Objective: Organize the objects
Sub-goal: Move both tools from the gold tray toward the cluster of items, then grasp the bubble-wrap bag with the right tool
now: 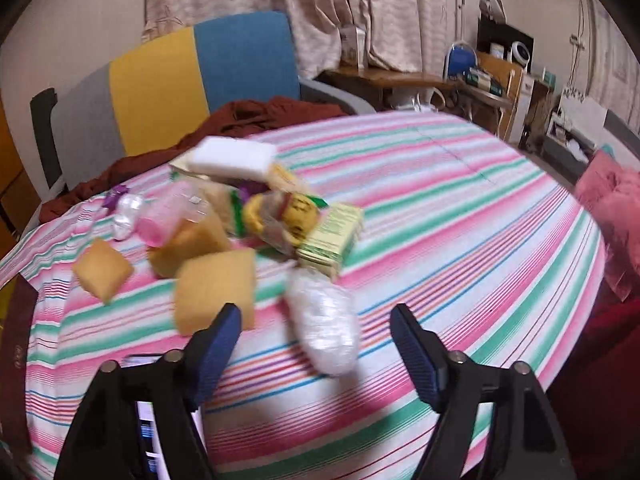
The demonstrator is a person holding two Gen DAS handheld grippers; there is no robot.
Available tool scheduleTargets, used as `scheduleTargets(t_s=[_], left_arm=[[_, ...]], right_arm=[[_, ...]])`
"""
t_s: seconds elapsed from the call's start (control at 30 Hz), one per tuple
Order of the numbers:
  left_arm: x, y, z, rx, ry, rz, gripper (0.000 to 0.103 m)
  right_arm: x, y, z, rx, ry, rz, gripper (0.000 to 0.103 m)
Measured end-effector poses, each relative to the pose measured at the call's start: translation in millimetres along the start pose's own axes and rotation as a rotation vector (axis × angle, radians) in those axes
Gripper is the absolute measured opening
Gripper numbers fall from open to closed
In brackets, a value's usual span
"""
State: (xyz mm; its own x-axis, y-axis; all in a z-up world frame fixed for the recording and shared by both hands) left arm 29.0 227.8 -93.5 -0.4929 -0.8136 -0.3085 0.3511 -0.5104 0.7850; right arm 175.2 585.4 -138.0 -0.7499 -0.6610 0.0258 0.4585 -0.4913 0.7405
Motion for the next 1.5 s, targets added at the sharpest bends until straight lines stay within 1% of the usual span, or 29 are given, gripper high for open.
scheduleTargets(t_s=[0.07,0.1,0.17,0.2,0.23,0.27,0.3,0.33,0.37,0.43,0.6,0.67,0.73,0.77,0.83,0.87,1.0,1.07,1.13,1.2,1.23,1.3,1.37,1.43,1.5], left_arm=[[-9.4,-5.2,-1.8,0.014,-0.016,-0.015,0.103],[-11.9,-8.7,-2.6,0.024,-0.013,-0.020,0.103],[-16.9,-15.5,-4.2,0.048,-0.008,-0.035,0.103],[-19.1,-18.9,-5.1,0.060,-0.013,-0.032,0.103],[-20.1,-21.6,-5.6,0.065,-0.021,-0.022,0.103],[-20.7,-24.0,-5.5,0.065,-0.034,-0.008,0.103],[-21.2,-25.5,-5.3,0.063,-0.047,0.002,0.103],[-22.6,-27.5,-5.2,0.064,-0.059,0.008,0.103],[-23.1,-29.3,-5.8,0.069,-0.063,0.007,0.103],[-24.7,-34.8,-6.8,0.085,-0.053,-0.006,0.103],[-30.6,-51.2,-4.6,0.116,-0.024,-0.030,0.103],[-36.3,-59.1,-4.9,0.135,-0.011,-0.053,0.103],[-41.5,-68.1,-2.7,0.139,-0.005,-0.059,0.103],[-45.3,-74.4,0.5,0.135,-0.020,-0.060,0.103],[-49.0,-85.5,7.1,0.137,-0.044,-0.038,0.103],[-52.0,-91.7,13.1,0.127,-0.056,-0.034,0.103],[-66.3,-116.5,38.5,0.064,-0.121,-0.028,0.103],[-76.9,-132.4,48.9,0.053,-0.162,-0.033,0.103],[-86.5,-148.9,59.6,0.052,-0.199,-0.024,0.103],[-97.8,-166.1,68.1,0.062,-0.239,-0.031,0.103],[-101.3,-174.2,74.2,0.057,-0.257,-0.015,0.103],[-110.2,-183.7,87.3,0.015,-0.286,-0.016,0.103],[-114.0,-192.6,98.9,-0.021,-0.316,0.021,0.103],[-117.7,-201.2,106.8,-0.047,-0.340,0.040,0.103],[-119.3,-212.0,109.4,-0.043,-0.373,0.062,0.103]], right_arm=[[-6.4,-11.8,-4.1,0.019,0.005,0.008,0.067],[-8.5,-17.7,-6.8,0.031,0.014,-0.001,0.065],[-11.5,-25.5,-11.4,0.043,0.032,-0.015,0.057],[-12.2,-30.2,-14.1,0.051,0.037,-0.017,0.054],[-11.4,-34.3,-15.9,0.053,0.036,-0.016,0.048],[-11.0,-34.4,-16.8,0.048,0.027,-0.010,0.045],[-10.6,-35.4,-17.0,0.038,0.011,0.004,0.043],[-10.5,-36.0,-17.5,0.029,-0.003,0.018,0.038],[-9.6,-37.2,-17.6,0.020,-0.018,0.033,0.037],[-7.8,-38.0,-17.5,0.003,-0.038,0.047,0.036],[-8.5,-33.9,-7.1,-0.061,-0.073,0.042,0.036],[-7.0,-35.8,0.3,-0.079,-0.094,0.060,0.036],[-2.8,-38.3,6.3,-0.096,-0.100,0.081,0.036],[0.7,-39.3,8.5,-0.110,-0.098,0.097,0.036],[5.2,-42.3,9.2,-0.116,-0.091,0.108,0.036],[5.7,-43.0,8.9,-0.119,-0.091,0.104,0.036],[0.3,-34.2,9.9,-0.175,-0.120,0.103,0.036],[-0.8,-30.8,10.6,-0.196,-0.122,0.096,0.036],[1.2,-27.3,11.7,-0.218,-0.109,0.086,0.036],[5.5,-25.6,12.8,-0.229,-0.084,0.074,0.036],[6.5,-24.9,13.0,-0.233,-0.074,0.068,0.036],[10.1,-24.7,13.3,-0.236,-0.053,0.064,0.036],[12.8,-25.1,13.9,-0.239,-0.039,0.057,0.036],[12.7,-26.3,13.6,-0.236,-0.034,0.051,0.036],[10.8,-27.7,12.1,-0.233,-0.037,0.044,0.036]])
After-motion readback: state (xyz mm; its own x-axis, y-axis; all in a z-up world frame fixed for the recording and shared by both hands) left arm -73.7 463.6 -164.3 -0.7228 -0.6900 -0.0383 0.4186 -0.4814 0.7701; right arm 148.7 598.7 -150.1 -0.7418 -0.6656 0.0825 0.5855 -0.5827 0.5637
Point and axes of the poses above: each gripper's, at about its wrist camera, not at the fingertips, and y roughly against the way its jaws point, x to its left, z to its top, the point moved 10 cm from there along -y, roughly the way its jaws point, and after that the axes turned 4 degrees about y, right-handed, at the moved point
